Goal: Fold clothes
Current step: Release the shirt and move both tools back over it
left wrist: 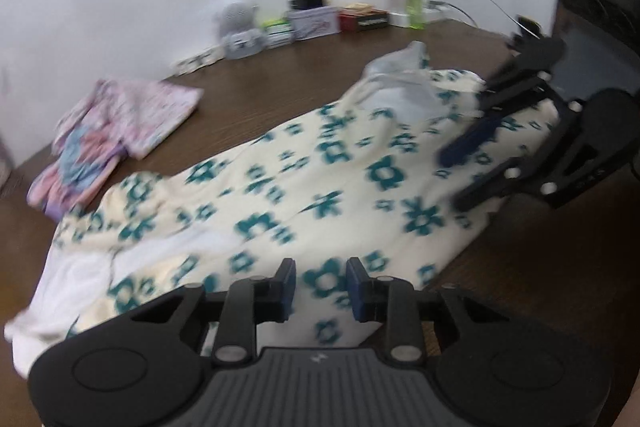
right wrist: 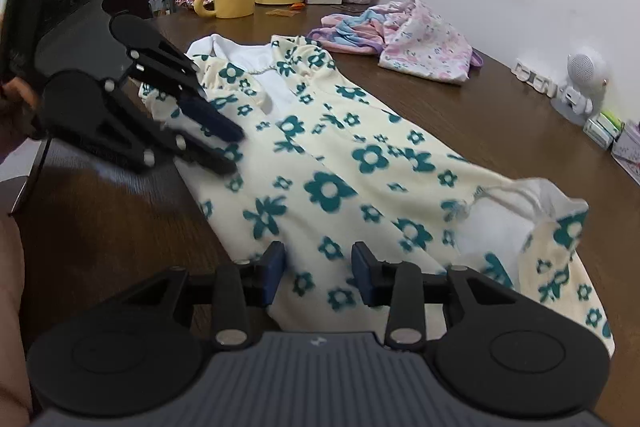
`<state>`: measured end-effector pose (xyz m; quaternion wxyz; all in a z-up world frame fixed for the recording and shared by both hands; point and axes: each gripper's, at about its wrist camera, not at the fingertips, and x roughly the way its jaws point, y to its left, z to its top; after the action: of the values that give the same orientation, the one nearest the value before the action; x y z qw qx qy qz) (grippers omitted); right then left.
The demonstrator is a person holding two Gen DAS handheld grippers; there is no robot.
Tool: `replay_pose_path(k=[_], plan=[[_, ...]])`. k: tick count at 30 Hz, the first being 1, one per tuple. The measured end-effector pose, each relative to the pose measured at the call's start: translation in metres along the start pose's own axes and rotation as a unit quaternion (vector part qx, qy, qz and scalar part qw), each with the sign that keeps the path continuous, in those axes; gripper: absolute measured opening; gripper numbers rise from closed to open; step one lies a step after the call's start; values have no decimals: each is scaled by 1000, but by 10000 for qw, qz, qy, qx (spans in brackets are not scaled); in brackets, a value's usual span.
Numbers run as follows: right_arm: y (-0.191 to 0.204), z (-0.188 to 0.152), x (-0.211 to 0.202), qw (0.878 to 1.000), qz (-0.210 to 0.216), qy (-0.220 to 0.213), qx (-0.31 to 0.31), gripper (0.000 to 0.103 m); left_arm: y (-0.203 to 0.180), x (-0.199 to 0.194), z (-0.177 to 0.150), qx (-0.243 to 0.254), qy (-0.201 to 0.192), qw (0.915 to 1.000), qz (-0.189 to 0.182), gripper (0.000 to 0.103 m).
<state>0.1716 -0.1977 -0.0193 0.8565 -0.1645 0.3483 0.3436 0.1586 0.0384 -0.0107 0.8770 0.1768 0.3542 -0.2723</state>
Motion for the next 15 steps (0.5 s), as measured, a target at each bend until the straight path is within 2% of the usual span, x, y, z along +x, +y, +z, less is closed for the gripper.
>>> replay_pose_path(k=[3, 7, 11, 15], plan=[[-9, -12, -12, 10000, -49, 37, 9, 41, 23, -10, -15, -120, 138, 9991, 376, 28], [-35, -29, -33, 9996, -126, 84, 230, 41, 59, -26, -36, -467, 269, 9954, 797, 27], [-59, -47, -48, 9982, -193, 113, 563, 41, 84, -37, -49, -887, 211, 9928, 777, 28], [-65, -61, -56, 9971, -421, 182, 611, 40, 89, -41, -52, -835, 194, 9927, 846, 28]])
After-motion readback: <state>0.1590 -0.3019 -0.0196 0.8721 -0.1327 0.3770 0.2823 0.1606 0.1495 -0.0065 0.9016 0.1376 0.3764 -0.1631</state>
